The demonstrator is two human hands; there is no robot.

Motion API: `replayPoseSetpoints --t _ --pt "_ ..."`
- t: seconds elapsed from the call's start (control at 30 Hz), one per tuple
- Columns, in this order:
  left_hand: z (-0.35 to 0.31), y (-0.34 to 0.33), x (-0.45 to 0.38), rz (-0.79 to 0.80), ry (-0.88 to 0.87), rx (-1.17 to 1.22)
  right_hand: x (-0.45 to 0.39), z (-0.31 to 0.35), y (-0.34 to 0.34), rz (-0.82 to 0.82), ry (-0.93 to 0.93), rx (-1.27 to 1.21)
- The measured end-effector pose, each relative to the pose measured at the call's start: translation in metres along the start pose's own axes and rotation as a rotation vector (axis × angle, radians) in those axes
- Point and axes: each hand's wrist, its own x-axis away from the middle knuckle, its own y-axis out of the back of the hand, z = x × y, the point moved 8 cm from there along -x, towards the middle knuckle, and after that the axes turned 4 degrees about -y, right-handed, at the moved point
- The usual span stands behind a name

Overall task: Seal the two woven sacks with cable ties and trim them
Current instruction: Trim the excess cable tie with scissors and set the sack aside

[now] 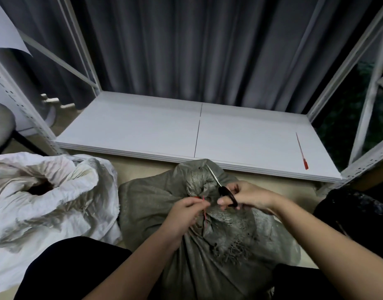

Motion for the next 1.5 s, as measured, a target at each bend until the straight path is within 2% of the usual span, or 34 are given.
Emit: replayPoseSetpoints --t 0.07,0.1,0.27,0.5,0.7,0.8,0.9,1.03,1.1,1.3,1.4,1.5 --pt "-0.01 -0.01 -0.004 -0.006 -0.01 0.108 0.009 -0.006 0.0 -0.192 -0.003 -0.183" --pt "-0.015 -0.014 -0.006 -0.006 -0.008 0.156 0.013 -0.008 -0.004 -0.232 -0.015 -0.243" --pt "-0.039 -0.039 -0.011 0.019 -0.039 0.153 0.031 -0.008 -0.009 -0.277 0.007 -0.418" --pt "-0.058 -0.082 -0.02 0.062 -0.061 0.085 0.062 -0.018 0.032 -0.409 0.03 -0.412" --pt "-0.079 -0.193 -0.029 0.193 -0.118 -0.037 0.117 -0.054 0.112 -0.678 0.054 -0.535" --pt "-0.08 -0.254 -0.034 0.255 -0.137 -0.073 0.149 -0.088 0.148 -0.801 0.023 -0.525" --pt "-0.066 -0.32 -0.037 0.36 -0.115 -0.153 0.171 -0.14 0.183 -0.954 0.001 -0.639" --pt "-0.035 -0.397 -0.039 0.549 -0.07 -0.306 0.187 -0.221 0.219 -1.109 -0.162 -0.704" --pt "-0.017 -0.42 -0.045 0.596 -0.034 -0.351 0.187 -0.256 0.231 -1.15 -0.222 -0.726" --pt "0.019 -0.443 -0.08 0.582 0.053 -0.424 0.172 -0.338 0.253 -1.229 -0.499 -0.643" --pt "0.031 -0.437 -0.096 0.553 0.059 -0.462 0.174 -0.352 0.254 -1.217 -0.664 -0.466" --pt "0.034 -0.426 -0.105 0.514 0.047 -0.491 0.179 -0.36 0.253 -1.206 -0.734 -0.391"
